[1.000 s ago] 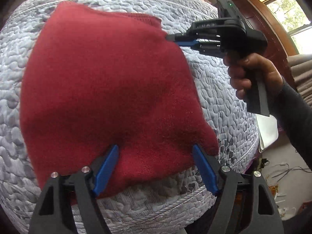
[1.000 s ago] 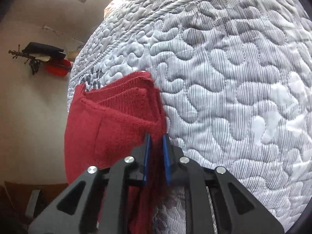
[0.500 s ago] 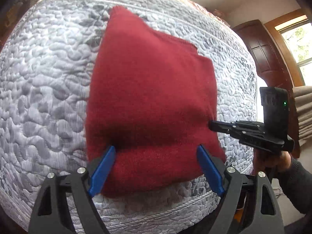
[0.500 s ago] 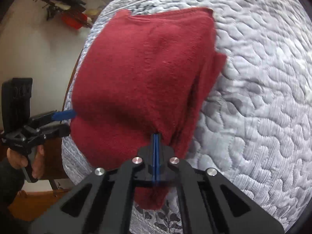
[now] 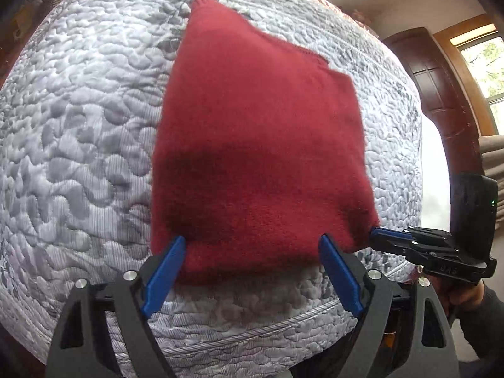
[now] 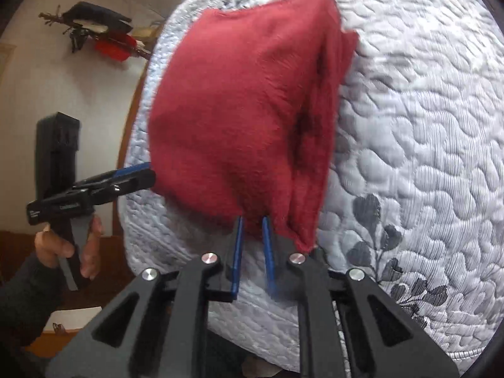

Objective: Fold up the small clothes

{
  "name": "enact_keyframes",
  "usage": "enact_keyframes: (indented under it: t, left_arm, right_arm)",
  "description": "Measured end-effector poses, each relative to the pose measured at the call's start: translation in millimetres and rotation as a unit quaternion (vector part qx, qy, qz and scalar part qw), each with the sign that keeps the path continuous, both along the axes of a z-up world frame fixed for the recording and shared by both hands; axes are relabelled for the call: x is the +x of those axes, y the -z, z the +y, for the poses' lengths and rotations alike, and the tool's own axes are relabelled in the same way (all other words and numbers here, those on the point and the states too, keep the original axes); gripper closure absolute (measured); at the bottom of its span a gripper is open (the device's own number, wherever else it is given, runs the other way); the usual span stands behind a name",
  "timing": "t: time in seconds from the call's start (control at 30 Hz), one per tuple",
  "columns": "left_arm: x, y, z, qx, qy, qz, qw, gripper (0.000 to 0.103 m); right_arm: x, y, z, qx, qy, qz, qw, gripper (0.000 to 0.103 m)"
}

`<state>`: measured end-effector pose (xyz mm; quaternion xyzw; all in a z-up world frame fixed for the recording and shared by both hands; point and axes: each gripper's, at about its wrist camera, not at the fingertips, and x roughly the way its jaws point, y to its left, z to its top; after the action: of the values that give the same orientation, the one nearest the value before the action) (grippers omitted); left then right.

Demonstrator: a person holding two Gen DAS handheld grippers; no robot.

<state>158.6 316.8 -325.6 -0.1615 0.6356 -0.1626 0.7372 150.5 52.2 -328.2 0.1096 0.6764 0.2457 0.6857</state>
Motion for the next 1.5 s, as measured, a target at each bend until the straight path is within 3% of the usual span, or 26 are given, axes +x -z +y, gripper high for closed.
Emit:
enact_keyframes:
  t: [0.1,0.17,0.27,0.33,0.37,0.43,0.47,0.5,0.57,0.67,0.73,0.83,0.93,1.13,1.5]
  left_arm:
    - [0,7,-3,0.012,0.013,0.004,0.9998,0.016]
    - [-4,3,-4,0.024,0.026,-0.003,0.9994,0.016]
    - [-14,3,-2,0.055,0.036,0.005,0.9978,0.016]
    - [-27,-2,3,0.066,0.031,0.019,0.9972,0.016]
    - [-35,-11,6,0.071,0.025,0.016,0.9971,0.016]
    - [-54,-40,8,0.082,0.014,0.002,0.9965,0.016]
    - [-63,-59,7,0.094,0.008,-0.002,0.9955,0.015]
    - [-74,-80,6,0.107,0.003,-0.008,0.9942,0.013]
    - [-96,-137,-1,0.137,-0.010,-0.050,0.9892,0.004]
    - [-124,-221,-8,0.185,-0.046,-0.119,0.9744,0.004]
    - [-141,-268,-8,0.177,-0.073,-0.141,0.9714,0.004]
    - [-154,-316,-4,0.140,-0.099,-0.153,0.9732,0.004]
    - [-158,-351,-17,0.161,-0.087,-0.175,0.9674,0.004]
    - [-163,-374,-29,0.145,-0.087,-0.182,0.9687,0.004]
    - [-168,-364,-32,0.155,-0.089,-0.156,0.9713,0.004]
  right_arm:
    - [-3,16,-16,-0.005,0.033,0.022,0.999,0.097]
    - [-5,8,-22,0.003,0.047,0.023,0.999,0.094]
    - [-15,-19,-22,0.017,0.042,0.013,0.999,0.076]
    - [-27,-47,-22,0.014,0.035,0.002,0.999,0.056]
    - [-34,-65,-21,0.007,0.032,-0.008,0.999,0.050]
    - [-49,-103,-16,-0.025,0.024,-0.030,0.999,0.026]
    - [-56,-123,-12,-0.045,0.019,-0.039,0.998,0.021]
    - [-64,-142,-5,-0.067,0.017,-0.047,0.996,0.009]
    - [-78,-182,-1,-0.108,0.024,-0.077,0.991,0.007]
    - [-103,-239,5,-0.125,0.024,-0.132,0.983,0.006]
    - [-109,-275,9,-0.151,0.029,-0.180,0.971,0.003]
    - [-109,-315,-1,-0.147,0.052,-0.188,0.970,0.003]
    - [-116,-348,2,-0.154,0.052,-0.216,0.963,0.003]
    - [-130,-378,9,-0.155,0.047,-0.227,0.960,0.003]
    - [-137,-377,16,-0.163,0.041,-0.226,0.960,0.003]
